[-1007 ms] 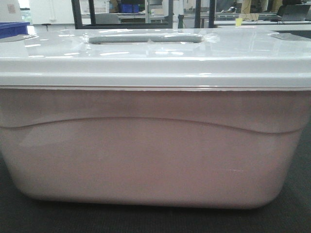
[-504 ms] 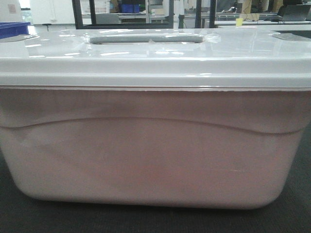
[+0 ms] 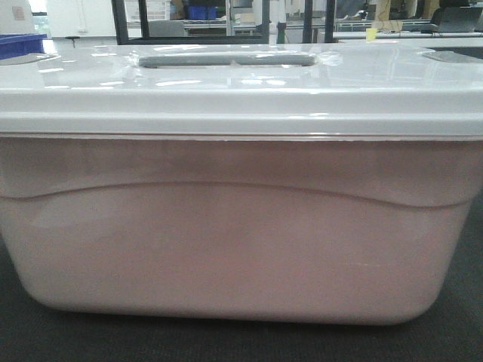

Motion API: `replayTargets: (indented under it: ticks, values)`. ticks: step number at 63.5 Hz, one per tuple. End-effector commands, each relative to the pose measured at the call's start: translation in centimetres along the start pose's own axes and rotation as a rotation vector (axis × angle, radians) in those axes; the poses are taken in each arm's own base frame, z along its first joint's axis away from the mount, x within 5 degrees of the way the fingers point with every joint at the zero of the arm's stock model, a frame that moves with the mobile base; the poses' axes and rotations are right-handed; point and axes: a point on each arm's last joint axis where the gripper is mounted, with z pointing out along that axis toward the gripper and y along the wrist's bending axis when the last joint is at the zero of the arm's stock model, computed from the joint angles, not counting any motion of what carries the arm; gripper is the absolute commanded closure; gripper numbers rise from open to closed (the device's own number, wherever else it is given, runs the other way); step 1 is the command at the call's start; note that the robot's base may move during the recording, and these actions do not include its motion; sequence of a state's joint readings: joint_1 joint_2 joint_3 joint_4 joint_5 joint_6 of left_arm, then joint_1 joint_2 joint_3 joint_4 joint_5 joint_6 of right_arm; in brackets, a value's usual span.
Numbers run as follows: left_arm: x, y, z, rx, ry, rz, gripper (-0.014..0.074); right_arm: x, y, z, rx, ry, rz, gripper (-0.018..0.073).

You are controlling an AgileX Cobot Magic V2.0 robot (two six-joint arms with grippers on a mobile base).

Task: Grab white bin and place on right shelf
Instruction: 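Close both grippers on the lid rims at the bin's two ends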

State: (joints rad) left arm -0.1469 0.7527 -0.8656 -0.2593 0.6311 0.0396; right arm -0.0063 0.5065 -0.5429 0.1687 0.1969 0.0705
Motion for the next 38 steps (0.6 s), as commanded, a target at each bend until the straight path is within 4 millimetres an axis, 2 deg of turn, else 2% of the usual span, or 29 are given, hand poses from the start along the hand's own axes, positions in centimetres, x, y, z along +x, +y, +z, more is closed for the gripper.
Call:
replayTargets:
  ticks: [1,8,19,29,38]
  values:
    - [-1.5,-0.8,0.1,0.059,-0.010,-0.056,0.0125,-2.1,0.7,0.3,-0.027,-0.028,0.128,-0.0066]
    - [-1.4,-1.2,1.1,0.095,0.143,-0.075,0.0123,-2.3,1.5,1.3,-0.063,0.134,0.256,-0.0063]
    - [-1.8,-1.5,2.9,0.184,0.309,-0.001,0.0123,-3.6,2.8,3.2,-0.103,0.339,0.308,-0.0063]
    - [-2.4,-0.4,4.3,0.283,0.334,-0.056,0.0123,-4.8,3.6,4.6,-0.132,0.491,0.292,-0.0063]
    - [-2.4,1.2,5.9,0.360,0.363,-0.107,0.0123,-4.9,3.6,6.4,-0.146,0.645,0.247,-0.0063]
